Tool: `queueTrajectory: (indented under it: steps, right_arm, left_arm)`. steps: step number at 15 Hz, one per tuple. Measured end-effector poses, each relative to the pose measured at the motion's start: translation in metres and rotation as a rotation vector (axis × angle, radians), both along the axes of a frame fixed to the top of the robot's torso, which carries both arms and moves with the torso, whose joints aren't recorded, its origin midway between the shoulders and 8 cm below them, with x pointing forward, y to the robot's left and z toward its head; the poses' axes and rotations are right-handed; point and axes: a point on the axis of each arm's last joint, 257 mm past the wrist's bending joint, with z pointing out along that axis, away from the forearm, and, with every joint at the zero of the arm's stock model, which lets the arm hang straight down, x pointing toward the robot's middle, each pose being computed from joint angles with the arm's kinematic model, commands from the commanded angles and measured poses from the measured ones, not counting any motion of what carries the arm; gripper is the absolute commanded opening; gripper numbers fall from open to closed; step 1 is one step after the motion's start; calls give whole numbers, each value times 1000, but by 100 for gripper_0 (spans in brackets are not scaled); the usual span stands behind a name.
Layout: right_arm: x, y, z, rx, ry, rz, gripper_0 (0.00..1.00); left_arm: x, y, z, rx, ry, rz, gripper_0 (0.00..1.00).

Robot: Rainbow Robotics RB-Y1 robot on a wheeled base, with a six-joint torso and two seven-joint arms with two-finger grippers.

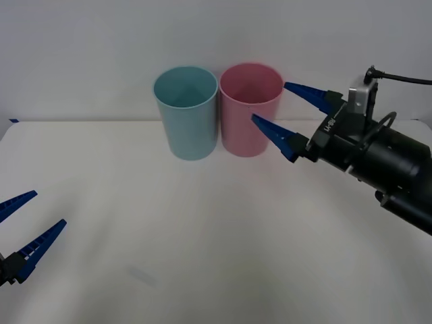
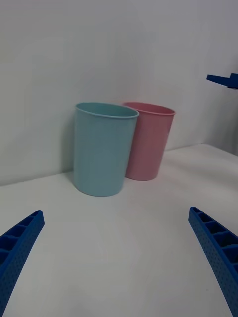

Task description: Grasp the object on the table and drop it into the matching bin: aluminum can to the light blue bin, PET bottle to the pink bin.

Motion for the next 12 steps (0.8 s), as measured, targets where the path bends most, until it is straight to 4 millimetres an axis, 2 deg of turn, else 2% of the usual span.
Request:
queueTrajectory:
  steps: [6,12]
  right_arm:
    - [-62,-30,-37,-75,6,43,100]
    - [-100,-62,-77,-188,-26,41,100]
  left_arm:
    - [0,0,0,0,0,0,100]
    - [0,0,0,0,0,0,100]
